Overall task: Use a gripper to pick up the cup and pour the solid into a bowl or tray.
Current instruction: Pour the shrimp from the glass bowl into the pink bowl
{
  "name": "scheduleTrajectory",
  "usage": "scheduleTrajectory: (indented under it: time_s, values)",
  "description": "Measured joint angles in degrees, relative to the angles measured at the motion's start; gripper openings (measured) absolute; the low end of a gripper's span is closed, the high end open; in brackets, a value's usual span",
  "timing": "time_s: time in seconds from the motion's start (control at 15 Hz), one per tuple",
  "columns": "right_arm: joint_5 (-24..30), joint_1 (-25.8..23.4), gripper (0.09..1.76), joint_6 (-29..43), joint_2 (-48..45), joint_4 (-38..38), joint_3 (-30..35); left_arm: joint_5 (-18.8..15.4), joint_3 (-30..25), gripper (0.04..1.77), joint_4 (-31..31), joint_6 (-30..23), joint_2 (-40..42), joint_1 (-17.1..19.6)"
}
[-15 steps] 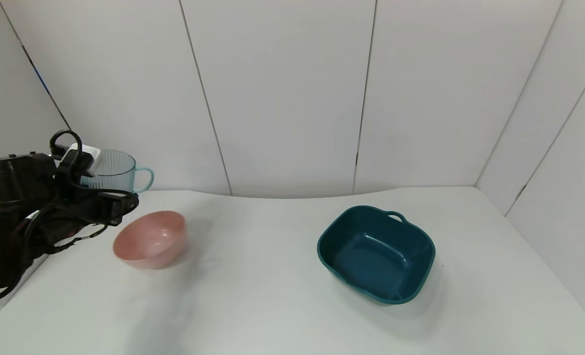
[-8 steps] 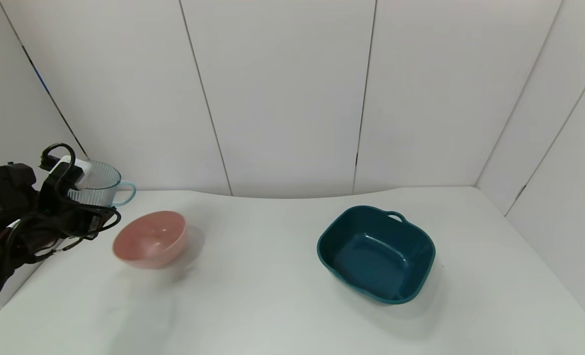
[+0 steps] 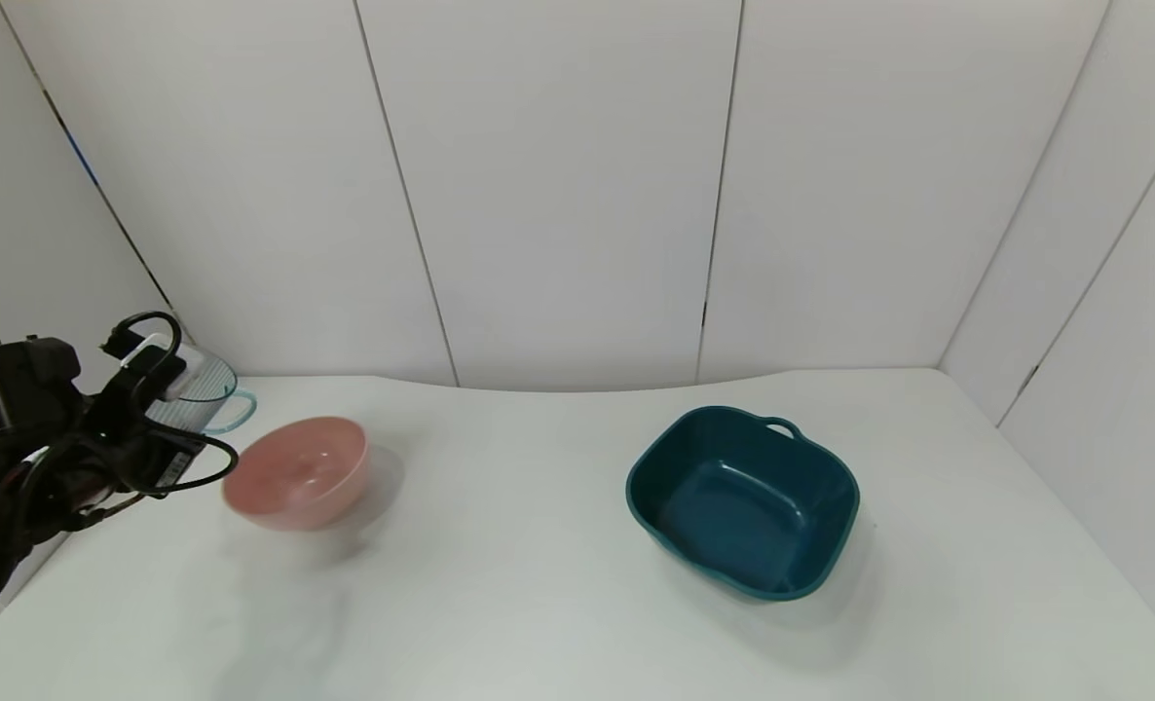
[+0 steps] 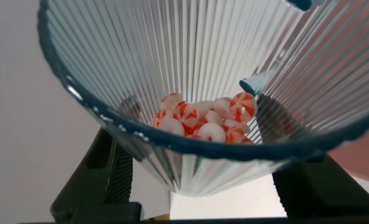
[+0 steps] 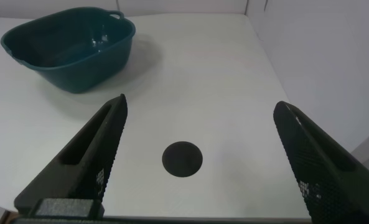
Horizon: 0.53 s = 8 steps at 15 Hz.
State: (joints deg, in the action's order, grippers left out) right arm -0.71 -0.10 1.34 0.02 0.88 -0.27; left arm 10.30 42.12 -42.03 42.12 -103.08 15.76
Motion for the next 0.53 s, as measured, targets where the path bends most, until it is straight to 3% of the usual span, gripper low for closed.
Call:
scheduleTrajectory:
  time_s: [0.53]
  values:
    - [0.02,0.02,1.71,-0.02,0.00,-0.02,0.00,7.94,0.82,1.26,-0.05,9.47,-1.85,-3.10]
